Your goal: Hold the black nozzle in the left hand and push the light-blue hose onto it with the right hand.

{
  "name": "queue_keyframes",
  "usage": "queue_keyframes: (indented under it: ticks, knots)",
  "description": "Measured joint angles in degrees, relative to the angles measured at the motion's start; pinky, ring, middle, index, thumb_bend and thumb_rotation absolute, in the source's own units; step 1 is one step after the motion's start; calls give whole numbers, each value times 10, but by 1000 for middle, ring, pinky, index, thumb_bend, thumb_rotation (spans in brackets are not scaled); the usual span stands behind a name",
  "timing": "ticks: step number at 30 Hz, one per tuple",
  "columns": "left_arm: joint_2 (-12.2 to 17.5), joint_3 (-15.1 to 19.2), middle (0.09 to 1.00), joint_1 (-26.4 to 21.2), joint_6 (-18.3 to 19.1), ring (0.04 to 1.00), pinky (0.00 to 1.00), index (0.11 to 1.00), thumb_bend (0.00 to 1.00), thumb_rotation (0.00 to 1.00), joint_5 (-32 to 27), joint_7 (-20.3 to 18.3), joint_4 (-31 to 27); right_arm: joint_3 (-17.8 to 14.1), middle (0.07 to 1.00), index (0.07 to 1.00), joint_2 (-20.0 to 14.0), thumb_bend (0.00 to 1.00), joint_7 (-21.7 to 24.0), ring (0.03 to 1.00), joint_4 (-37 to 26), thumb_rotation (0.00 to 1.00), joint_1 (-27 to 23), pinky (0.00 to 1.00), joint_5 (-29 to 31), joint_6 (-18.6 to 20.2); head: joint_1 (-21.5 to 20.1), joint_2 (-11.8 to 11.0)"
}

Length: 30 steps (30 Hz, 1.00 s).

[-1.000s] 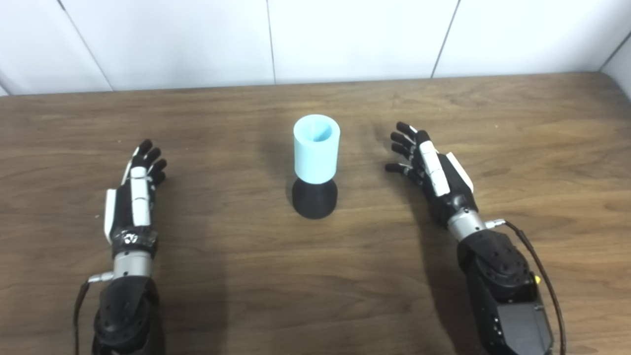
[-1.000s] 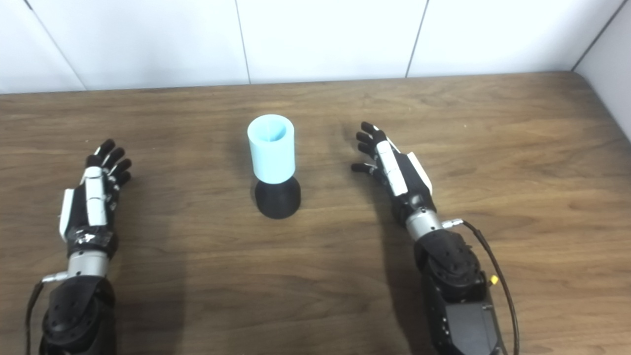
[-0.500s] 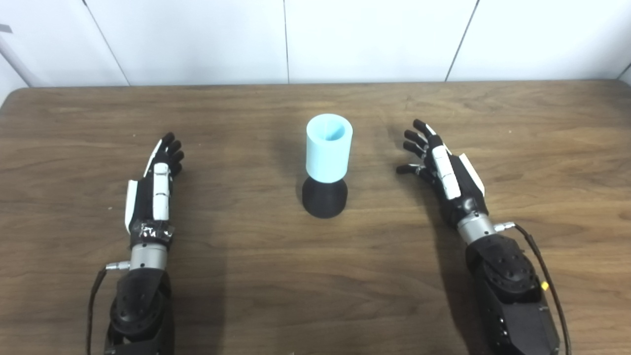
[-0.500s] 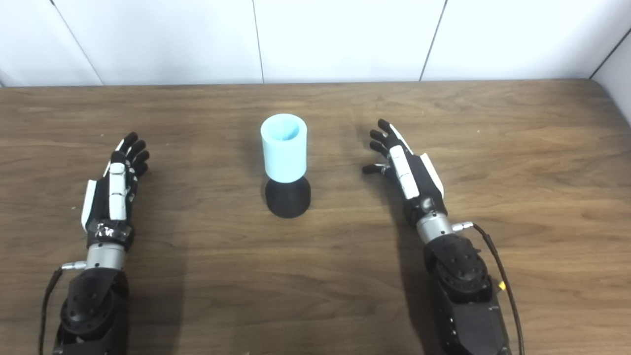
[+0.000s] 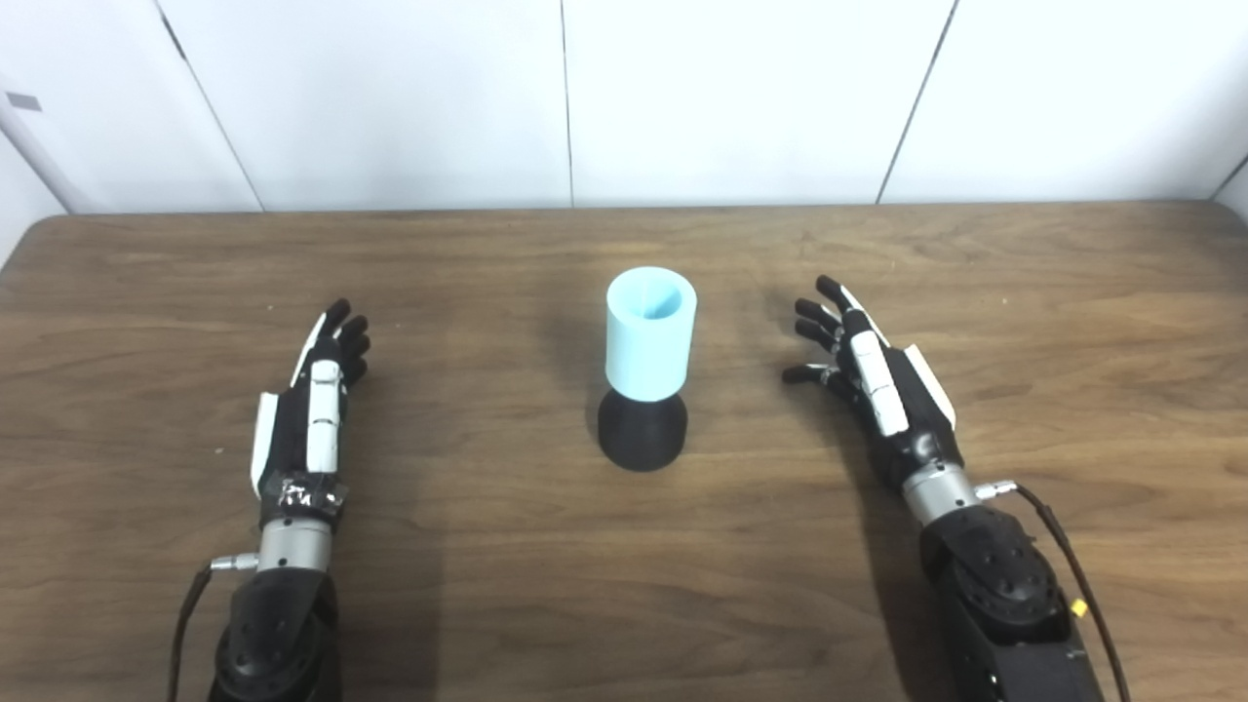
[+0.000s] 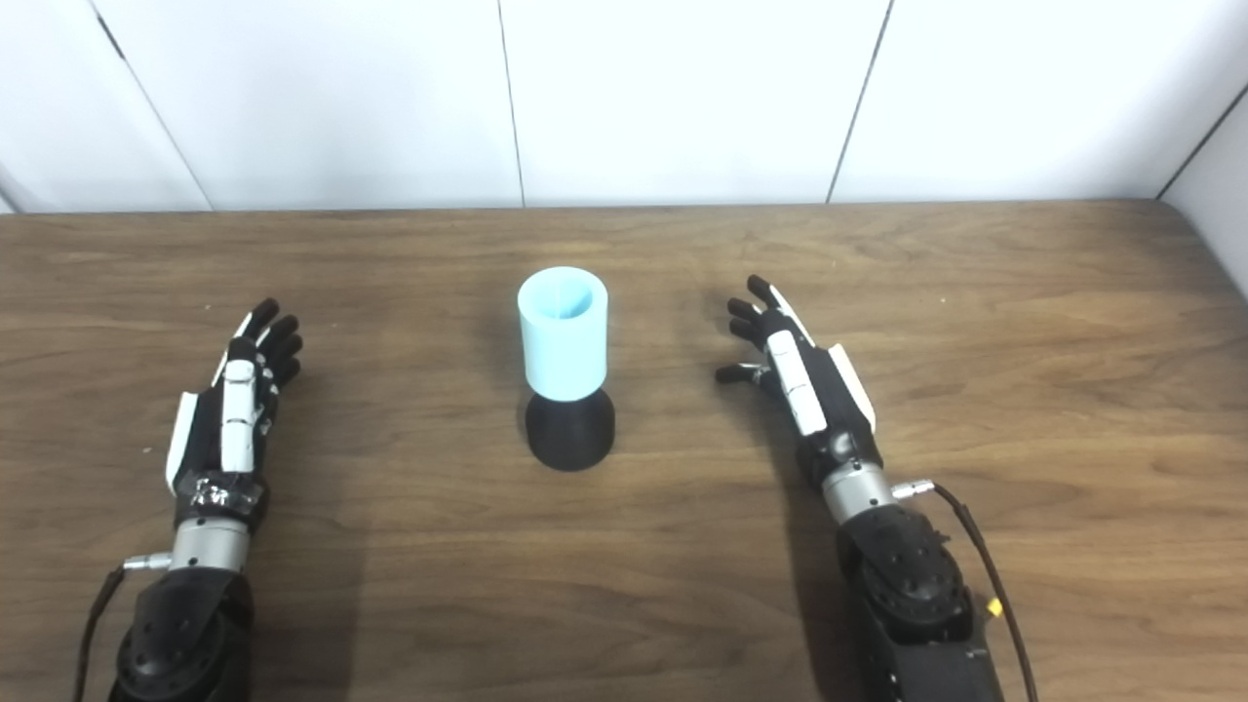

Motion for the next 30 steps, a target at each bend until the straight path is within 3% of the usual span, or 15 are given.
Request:
queue_keyframes:
  ticks: [30]
  knots:
    - [4, -2, 892, -4, 7, 906, 897, 957, 452, 937, -11, -1, 2, 7, 846, 925, 0, 475, -13, 862, -2, 1000, 0, 869, -7, 12, -7, 15]
